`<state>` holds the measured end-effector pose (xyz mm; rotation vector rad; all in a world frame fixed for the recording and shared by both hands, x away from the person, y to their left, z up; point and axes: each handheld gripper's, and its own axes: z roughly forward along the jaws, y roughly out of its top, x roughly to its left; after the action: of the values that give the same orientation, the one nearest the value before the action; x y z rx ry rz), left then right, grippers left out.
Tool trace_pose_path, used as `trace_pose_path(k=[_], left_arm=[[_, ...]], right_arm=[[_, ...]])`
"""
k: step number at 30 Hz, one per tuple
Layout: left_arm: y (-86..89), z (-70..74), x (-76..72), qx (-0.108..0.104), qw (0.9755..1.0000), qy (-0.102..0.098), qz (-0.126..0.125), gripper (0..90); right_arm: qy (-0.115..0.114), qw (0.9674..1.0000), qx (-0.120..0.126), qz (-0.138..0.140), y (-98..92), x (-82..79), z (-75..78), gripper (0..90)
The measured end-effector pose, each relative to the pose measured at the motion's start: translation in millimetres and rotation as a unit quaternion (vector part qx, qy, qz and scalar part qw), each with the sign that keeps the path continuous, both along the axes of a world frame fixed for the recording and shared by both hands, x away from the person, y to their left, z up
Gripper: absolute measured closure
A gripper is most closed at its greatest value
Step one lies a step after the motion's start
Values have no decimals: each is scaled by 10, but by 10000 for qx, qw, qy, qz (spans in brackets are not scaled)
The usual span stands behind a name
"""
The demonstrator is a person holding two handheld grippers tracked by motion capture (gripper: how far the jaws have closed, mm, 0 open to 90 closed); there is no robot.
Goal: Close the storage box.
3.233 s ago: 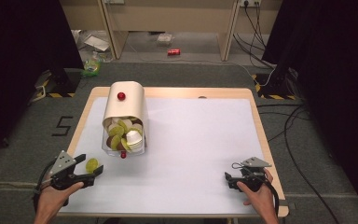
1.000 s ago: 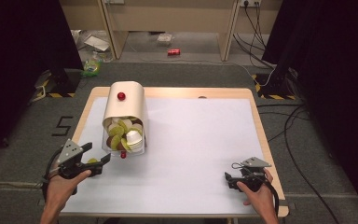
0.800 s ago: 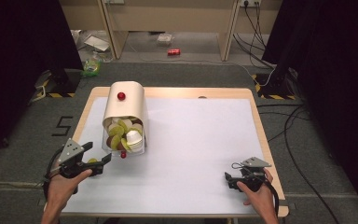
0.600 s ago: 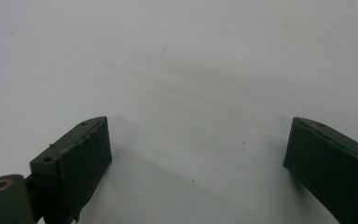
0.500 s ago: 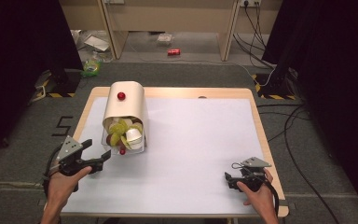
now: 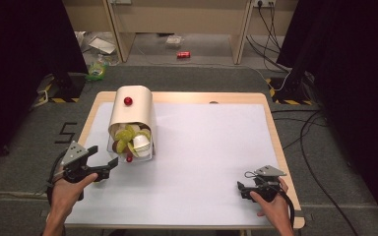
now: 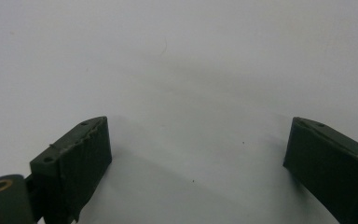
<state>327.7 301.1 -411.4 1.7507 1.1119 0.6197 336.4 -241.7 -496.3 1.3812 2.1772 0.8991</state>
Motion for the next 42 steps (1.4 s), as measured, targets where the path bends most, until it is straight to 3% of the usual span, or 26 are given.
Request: trace_pose_path(k=[8,42], left_arm=[[28,1,90,-114,9998,155,-33,91],[6,77,389,145,9995,255,141,96]], right_arm=[[0,10000,-1,0,0,0,0,74],[-1,10000,2,10,-2,1,0,74]])
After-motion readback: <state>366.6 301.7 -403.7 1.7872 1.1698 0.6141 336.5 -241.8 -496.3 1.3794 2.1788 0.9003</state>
